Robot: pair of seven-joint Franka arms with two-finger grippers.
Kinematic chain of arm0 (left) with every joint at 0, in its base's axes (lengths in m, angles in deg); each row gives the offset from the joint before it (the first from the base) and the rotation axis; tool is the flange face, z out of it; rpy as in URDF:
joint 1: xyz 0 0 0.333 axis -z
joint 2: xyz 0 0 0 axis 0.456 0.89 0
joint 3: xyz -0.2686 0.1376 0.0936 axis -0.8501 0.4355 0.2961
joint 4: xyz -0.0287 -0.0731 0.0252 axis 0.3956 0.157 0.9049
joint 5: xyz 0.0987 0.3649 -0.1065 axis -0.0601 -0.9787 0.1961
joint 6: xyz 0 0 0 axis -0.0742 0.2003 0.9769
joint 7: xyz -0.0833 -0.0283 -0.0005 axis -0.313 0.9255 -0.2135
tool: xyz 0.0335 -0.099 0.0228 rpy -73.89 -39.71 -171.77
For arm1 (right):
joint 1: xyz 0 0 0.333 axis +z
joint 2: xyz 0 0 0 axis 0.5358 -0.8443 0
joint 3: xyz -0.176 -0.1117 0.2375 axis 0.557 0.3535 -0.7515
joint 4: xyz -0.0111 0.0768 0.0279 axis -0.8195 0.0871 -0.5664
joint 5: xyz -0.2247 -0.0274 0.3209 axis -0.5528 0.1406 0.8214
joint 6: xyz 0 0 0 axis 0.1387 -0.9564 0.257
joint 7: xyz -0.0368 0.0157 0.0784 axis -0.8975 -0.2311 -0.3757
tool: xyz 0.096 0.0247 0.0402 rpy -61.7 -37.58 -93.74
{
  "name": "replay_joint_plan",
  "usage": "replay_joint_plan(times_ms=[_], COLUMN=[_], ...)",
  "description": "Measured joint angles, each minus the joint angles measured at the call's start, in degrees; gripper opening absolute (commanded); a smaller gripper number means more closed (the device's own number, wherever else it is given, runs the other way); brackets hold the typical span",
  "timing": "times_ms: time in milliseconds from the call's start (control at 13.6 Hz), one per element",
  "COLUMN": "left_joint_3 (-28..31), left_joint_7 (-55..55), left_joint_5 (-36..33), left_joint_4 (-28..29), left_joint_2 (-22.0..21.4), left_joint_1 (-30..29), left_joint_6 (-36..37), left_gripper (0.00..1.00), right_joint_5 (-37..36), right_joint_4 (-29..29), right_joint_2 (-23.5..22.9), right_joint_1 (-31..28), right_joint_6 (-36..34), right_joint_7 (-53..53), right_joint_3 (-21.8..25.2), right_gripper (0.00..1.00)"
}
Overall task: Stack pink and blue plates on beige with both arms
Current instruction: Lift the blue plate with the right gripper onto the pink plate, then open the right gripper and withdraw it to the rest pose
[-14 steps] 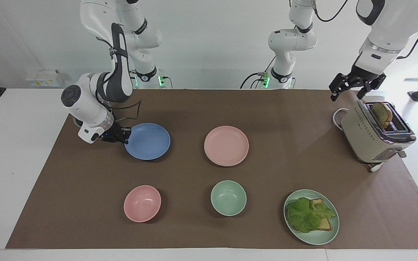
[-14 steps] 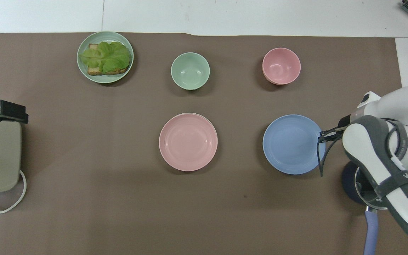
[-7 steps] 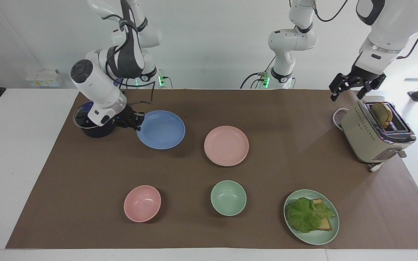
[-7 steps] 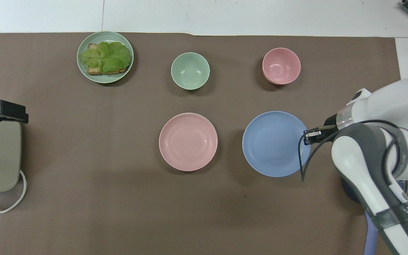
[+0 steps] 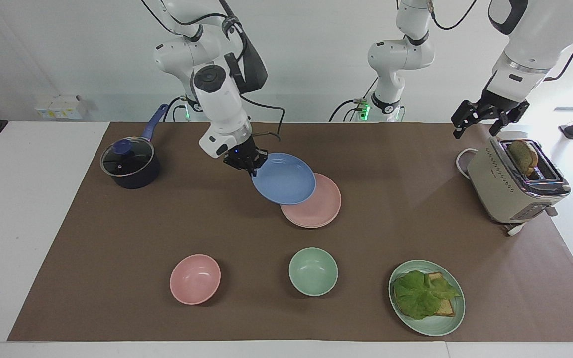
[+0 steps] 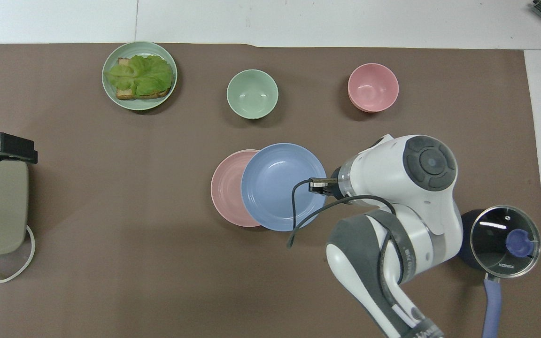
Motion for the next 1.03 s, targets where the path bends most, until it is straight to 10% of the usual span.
replay_joint_plan(times_ms=[885,959,1032], left_joint_3=[0.0,0.0,0.0], left_joint_7=[0.0,0.0,0.0], left_joint_5=[0.0,0.0,0.0], left_joint_4=[0.0,0.0,0.0], left_joint_2=[0.0,0.0,0.0], left_joint_1=[0.0,0.0,0.0], left_joint_6=[0.02,0.02,0.03], left_gripper=[1.0,1.0,1.0], right_joint_5=[2.95,2.95,2.95], right_joint_4=[0.05,0.03,0.02], right_joint_2=[-8.38,-8.94,-9.13], right_joint_1=[6.2,6.32,6.26], right_joint_6=[10.29,11.01,11.16], right_joint_7=[-4.5,-4.52,-4.52], right_joint_3=[0.01,0.04,0.2], right_gripper=[0.0,0.15,0.63])
